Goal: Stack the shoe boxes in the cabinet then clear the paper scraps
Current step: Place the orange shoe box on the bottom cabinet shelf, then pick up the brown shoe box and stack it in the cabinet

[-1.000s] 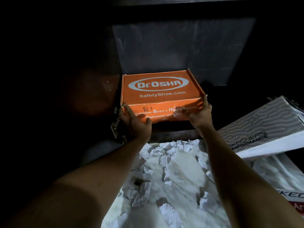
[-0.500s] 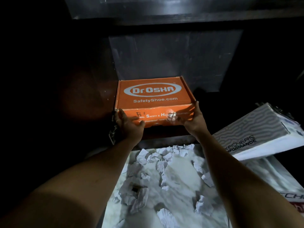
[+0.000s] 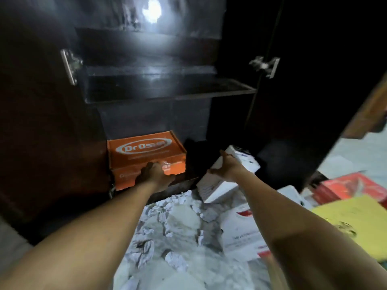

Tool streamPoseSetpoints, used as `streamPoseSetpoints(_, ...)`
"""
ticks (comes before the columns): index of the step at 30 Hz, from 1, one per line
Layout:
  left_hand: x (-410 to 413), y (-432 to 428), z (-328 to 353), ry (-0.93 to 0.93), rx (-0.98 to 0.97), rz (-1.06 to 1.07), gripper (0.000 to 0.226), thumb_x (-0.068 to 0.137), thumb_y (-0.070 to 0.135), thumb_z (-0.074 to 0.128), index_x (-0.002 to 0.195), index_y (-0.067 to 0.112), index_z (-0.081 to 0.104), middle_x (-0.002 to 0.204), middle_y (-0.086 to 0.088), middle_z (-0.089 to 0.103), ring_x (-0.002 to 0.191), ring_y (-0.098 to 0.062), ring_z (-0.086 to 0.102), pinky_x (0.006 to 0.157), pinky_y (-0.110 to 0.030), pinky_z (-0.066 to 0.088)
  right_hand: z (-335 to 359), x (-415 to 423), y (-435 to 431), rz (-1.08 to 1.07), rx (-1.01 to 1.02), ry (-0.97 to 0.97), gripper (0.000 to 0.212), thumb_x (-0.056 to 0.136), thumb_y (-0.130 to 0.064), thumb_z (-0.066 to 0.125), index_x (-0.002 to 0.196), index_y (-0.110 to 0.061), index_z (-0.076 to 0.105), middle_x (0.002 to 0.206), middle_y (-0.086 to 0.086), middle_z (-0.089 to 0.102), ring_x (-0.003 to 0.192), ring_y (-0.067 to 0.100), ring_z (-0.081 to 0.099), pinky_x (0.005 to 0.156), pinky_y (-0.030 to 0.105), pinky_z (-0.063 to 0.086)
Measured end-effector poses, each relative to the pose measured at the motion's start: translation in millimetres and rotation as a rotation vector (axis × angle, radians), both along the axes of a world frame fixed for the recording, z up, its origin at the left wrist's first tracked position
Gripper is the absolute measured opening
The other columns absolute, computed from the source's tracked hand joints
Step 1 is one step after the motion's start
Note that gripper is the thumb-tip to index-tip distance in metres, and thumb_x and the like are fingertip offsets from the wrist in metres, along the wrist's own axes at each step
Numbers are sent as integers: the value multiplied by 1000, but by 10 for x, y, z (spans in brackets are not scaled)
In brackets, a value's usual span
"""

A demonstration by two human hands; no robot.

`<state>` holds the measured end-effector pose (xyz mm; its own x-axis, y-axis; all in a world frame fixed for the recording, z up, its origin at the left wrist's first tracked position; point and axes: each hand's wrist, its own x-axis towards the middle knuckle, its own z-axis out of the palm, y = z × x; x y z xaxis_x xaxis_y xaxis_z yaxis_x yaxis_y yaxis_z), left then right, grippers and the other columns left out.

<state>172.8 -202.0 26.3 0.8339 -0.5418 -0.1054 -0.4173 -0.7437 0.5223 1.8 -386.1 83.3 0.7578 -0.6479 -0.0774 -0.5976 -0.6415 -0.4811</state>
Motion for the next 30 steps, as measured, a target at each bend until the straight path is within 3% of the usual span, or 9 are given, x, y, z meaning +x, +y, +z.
streamPoseSetpoints(5, -1129, 165, 1040, -49, -26, -264, 37, 76, 53, 71, 89, 20, 61, 104, -7, 70, 90, -26, 64, 70, -30, 46, 703, -1289, 291, -55, -124, 139, 81, 84, -51, 70, 147, -9, 42, 145, 11, 50, 132, 31, 48, 103, 37, 44)
streamPoseSetpoints(10, -1979, 163, 1615, -112, 22, -444, 57, 85, 51, 70, 122, 7, 63, 124, -10, 61, 113, -29, 58, 93, -37, 50, 1151, -2576, 577, -113, -224, 187, 60, 87, -43, 72, 133, -7, 57, 125, 17, 61, 120, 35, 56, 90, 35, 47)
streamPoseSetpoints(14, -2592, 69, 1893, -93, 5, -596, 37, 85, 49, 69, 88, 12, 63, 92, -7, 61, 84, -23, 59, 73, -32, 46, 1361, -3549, 680, -288, -231, 195, 61, 87, -43, 71, 134, -7, 56, 126, 16, 61, 119, 35, 56, 90, 35, 47)
streamPoseSetpoints(18, -3263, -100, 1964, -167, -34, -700, 57, 85, 55, 67, 122, 11, 65, 126, -13, 64, 117, -33, 58, 97, -39, 45, 1499, -4308, 886, -479, -250, 215, 78, 82, -47, 75, 142, -8, 46, 136, 13, 58, 122, 33, 56, 93, 36, 48)
streamPoseSetpoints(20, -3610, -175, 1930, -144, -52, -773, 39, 83, 55, 68, 94, 17, 67, 99, -11, 65, 92, -28, 61, 78, -35, 48, 1556, -4586, 996, -546, -247, 215, 69, 82, -42, 77, 138, -10, 52, 131, 12, 61, 118, 33, 58, 94, 39, 50)
streamPoseSetpoints(23, -4062, -355, 1823, -67, -45, -868, 48, 82, 52, 70, 68, 9, 54, 72, -11, 55, 62, -25, 53, 53, -30, 31, 1618, -4916, 1188, -621, -224, 231, 68, 87, -31, 73, 144, -8, 45, 141, 11, 54, 129, 32, 51, 104, 37, 43)
streamPoseSetpoints(25, -4377, -471, 1774, -47, -47, -963, 54, 82, 52, 70, 92, -1, 66, 101, -20, 68, 84, -33, 65, 62, -29, 44, 1588, -5150, 1273, -683, -187, 253, 73, 89, -33, 72, 149, -7, 39, 148, 12, 48, 134, 30, 47, 107, 36, 38)
streamPoseSetpoints(27, -4659, -544, 1738, -43, -74, -1055, 61, 82, 53, 69, 119, 5, 65, 131, -10, 62, 108, -29, 63, 89, -37, 53, 1513, -5387, 1290, -757, -174, 275, 83, 86, -42, 73, 151, -9, 35, 152, 11, 44, 137, 29, 45, 110, 36, 37)
streamPoseSetpoints(30, -4959, -660, 1682, -91, -38, -1164, 52, 81, 55, 69, 113, 15, 63, 116, -5, 65, 91, -21, 56, 91, -38, 53, 1434, -5683, 1305, -816, -159, 310, 85, 84, -47, 73, 151, -11, 35, 153, 9, 44, 137, 28, 45, 112, 38, 38)
